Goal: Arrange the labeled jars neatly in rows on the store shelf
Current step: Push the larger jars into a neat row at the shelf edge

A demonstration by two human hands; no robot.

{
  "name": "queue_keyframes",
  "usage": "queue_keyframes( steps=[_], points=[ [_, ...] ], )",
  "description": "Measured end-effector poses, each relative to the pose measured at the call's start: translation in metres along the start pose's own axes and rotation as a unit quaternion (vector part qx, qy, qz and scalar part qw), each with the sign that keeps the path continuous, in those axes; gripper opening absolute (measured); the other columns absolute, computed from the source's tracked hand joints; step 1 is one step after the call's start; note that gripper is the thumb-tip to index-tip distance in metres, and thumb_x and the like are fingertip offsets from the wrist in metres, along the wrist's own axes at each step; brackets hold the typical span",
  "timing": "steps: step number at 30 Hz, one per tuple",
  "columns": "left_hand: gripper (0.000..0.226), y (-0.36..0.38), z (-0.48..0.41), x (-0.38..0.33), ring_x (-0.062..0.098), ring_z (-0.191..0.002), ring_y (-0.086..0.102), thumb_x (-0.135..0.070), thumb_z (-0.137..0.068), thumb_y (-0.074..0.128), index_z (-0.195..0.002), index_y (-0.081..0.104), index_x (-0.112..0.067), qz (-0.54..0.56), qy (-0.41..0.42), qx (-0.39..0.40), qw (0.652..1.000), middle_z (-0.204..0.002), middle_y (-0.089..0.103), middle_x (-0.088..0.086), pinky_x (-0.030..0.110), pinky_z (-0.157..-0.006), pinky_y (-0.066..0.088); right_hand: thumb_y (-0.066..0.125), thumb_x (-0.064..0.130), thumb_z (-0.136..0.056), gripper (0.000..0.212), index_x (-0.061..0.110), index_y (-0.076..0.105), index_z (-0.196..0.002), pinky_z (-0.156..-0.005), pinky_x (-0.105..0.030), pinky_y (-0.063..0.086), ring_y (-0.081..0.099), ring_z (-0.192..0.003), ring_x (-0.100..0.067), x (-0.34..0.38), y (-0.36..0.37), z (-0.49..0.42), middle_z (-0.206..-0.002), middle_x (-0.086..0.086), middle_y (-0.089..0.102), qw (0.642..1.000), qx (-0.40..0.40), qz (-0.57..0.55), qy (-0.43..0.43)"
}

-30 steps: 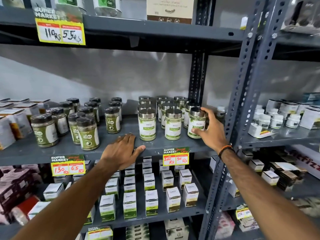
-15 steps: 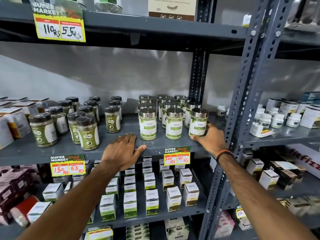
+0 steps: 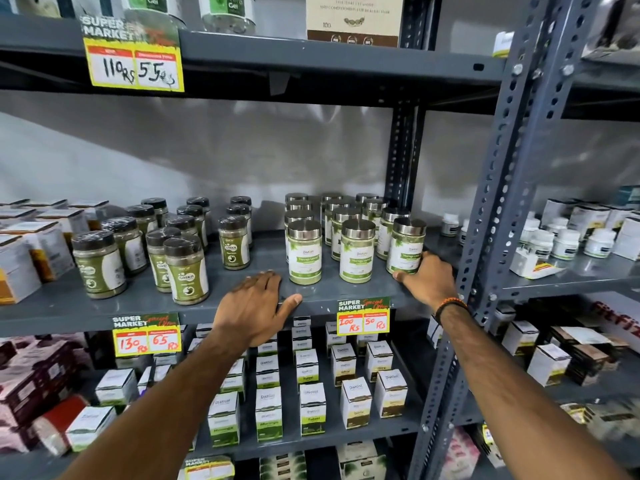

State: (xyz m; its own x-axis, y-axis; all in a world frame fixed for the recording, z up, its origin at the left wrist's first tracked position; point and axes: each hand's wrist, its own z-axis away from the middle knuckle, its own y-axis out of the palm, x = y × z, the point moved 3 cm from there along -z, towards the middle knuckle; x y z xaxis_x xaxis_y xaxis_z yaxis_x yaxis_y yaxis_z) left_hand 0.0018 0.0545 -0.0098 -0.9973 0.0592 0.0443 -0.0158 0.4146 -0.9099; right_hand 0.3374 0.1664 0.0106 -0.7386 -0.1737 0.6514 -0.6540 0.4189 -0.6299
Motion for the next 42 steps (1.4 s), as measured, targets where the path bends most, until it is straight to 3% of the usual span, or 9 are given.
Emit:
queue_keyframes(
  steps=[18,23,26,31,37,42],
  points=[
    [0.092,-0.004,0.002,-0.002,0.029,-0.129,0.056,-0.079,-0.092,0.002,-0.142,0.046,-0.015,0.004,0.000,0.003,1.000,-0.146,0.056,0.012,0.046,-0.106,0.046,0.087,0.035,-0.074,0.043,0.016,0.076,-0.112,-0.078,-0.023,0.046,0.072,-0.098,-0.027,0.004,-0.001,0.011,-0.108,-0.007,0.077,1.000,-0.013,0.001,0.009],
    [0.091,-0.006,0.004,-0.002,0.029,-0.133,0.052,-0.079,-0.092,0.005,-0.144,0.043,-0.015,0.017,0.004,0.008,1.000,-0.149,0.053,0.012,0.046,-0.109,0.044,0.088,0.042,-0.074,0.067,0.004,0.065,-0.124,-0.077,-0.027,0.050,0.069,-0.101,-0.030,-0.001,-0.009,0.021,-0.113,-0.014,0.074,0.999,-0.033,-0.003,0.019],
    [0.092,-0.010,0.010,-0.004,0.030,-0.143,0.042,-0.079,-0.093,0.010,-0.152,0.034,-0.013,0.021,0.020,0.017,0.999,-0.159,0.043,0.013,0.046,-0.116,0.035,0.086,0.042,-0.078,0.087,-0.002,0.049,-0.144,-0.089,-0.039,0.055,0.067,-0.112,-0.034,0.003,-0.021,0.040,-0.127,-0.019,0.068,0.997,-0.070,-0.009,0.013],
    [0.095,-0.036,0.027,-0.011,0.029,-0.150,0.030,-0.079,-0.095,0.011,-0.157,0.027,-0.008,0.027,0.051,-0.022,0.998,-0.164,0.033,0.017,0.040,-0.123,0.017,0.081,0.033,-0.086,0.062,0.004,0.060,-0.136,-0.097,-0.033,0.050,0.069,-0.112,-0.029,0.044,-0.032,0.083,-0.126,-0.013,0.070,0.987,-0.118,-0.057,-0.090],
    [0.094,-0.115,0.042,0.012,0.029,-0.153,0.025,-0.076,-0.098,0.013,-0.158,0.025,-0.006,0.000,0.060,-0.103,0.993,-0.165,0.030,0.017,0.046,-0.126,0.020,0.072,0.044,-0.090,0.061,0.008,0.057,-0.138,-0.095,-0.031,0.052,0.067,-0.116,-0.020,0.132,-0.013,0.114,-0.132,-0.008,0.067,0.974,-0.069,-0.115,-0.184],
    [0.094,-0.153,0.072,0.077,0.029,-0.150,0.030,-0.076,-0.096,0.016,-0.156,0.032,-0.006,-0.016,0.022,-0.129,0.991,-0.162,0.037,0.016,0.043,-0.123,0.025,0.075,0.046,-0.088,0.063,0.013,0.057,-0.139,-0.094,-0.034,0.056,0.067,-0.111,-0.014,0.209,0.028,0.136,-0.133,-0.002,0.067,0.955,-0.020,-0.167,-0.246]
  ],
)
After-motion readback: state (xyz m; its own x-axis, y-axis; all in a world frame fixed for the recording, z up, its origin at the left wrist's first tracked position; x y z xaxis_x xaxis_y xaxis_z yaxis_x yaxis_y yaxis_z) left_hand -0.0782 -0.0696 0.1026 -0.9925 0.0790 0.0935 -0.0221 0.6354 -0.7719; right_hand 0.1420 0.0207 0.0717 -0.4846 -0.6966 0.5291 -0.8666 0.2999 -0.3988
